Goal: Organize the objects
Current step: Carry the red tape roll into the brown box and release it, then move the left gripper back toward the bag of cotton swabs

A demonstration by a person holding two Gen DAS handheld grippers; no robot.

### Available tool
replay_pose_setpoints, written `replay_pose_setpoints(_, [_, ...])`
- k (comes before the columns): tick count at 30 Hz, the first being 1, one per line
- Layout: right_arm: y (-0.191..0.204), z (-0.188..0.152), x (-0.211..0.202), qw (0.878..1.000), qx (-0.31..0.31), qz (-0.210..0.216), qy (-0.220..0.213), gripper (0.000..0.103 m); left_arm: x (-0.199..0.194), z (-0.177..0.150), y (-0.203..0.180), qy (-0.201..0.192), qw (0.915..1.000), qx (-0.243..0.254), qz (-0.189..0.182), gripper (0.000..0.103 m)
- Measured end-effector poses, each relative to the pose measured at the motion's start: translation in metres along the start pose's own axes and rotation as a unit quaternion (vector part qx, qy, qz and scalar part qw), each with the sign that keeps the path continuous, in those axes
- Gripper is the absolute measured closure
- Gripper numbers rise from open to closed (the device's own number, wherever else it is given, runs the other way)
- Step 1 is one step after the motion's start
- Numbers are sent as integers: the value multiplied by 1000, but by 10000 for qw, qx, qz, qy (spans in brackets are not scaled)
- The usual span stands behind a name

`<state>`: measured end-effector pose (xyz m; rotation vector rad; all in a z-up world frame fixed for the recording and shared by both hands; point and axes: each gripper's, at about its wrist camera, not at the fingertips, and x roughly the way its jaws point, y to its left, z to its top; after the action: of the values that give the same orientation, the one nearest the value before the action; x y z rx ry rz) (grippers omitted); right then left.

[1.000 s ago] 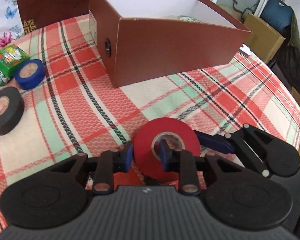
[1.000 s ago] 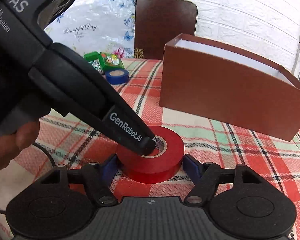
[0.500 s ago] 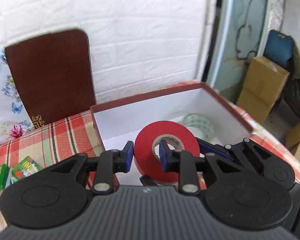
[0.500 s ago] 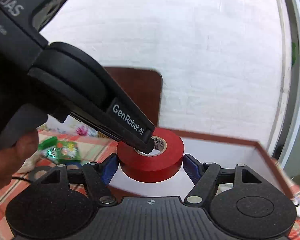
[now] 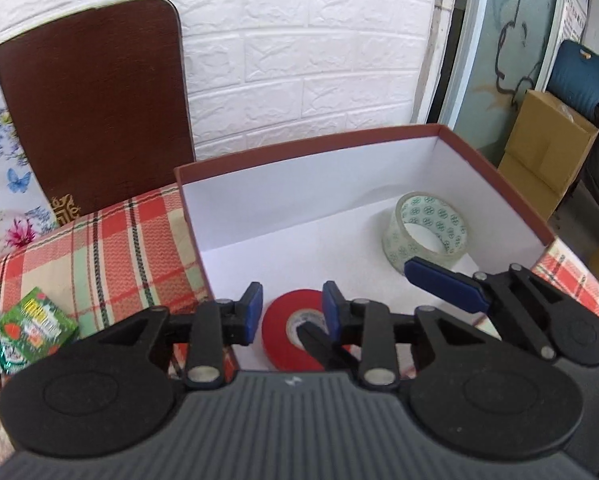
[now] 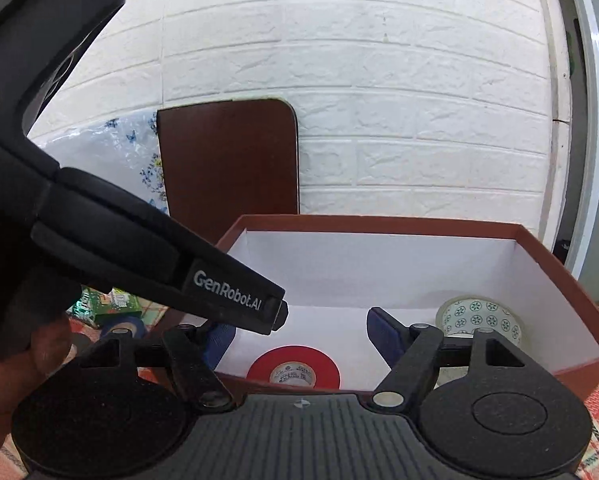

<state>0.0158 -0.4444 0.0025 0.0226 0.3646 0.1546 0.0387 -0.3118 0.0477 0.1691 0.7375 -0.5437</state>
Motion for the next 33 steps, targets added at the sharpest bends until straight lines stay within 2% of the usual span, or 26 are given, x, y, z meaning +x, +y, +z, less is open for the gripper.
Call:
replay_pose_setpoints(5, [10, -5, -20, 9998, 40, -155, -86, 30, -36, -10, -10, -267, 9995, 121, 87, 66])
replay_pose_setpoints(12, [5, -14, -65, 9988, 288, -380, -133, 30, -79, -31, -19, -537, 9979, 236, 266, 58])
replay_pose_setpoints(22, [-1, -31, -102, 9941, 1030, -328, 96, 29, -107, -75, -17, -489, 9974, 151, 510, 52])
replay_pose_setpoints(26, [9, -33, -109, 9943, 1012, -308, 148, 29, -114, -91, -12, -449, 9971, 58, 614, 44])
replay_pose_setpoints(33, [32, -25, -128, 9961, 835, -266, -12, 29, -130, -112, -5, -510, 9962, 8, 703, 43])
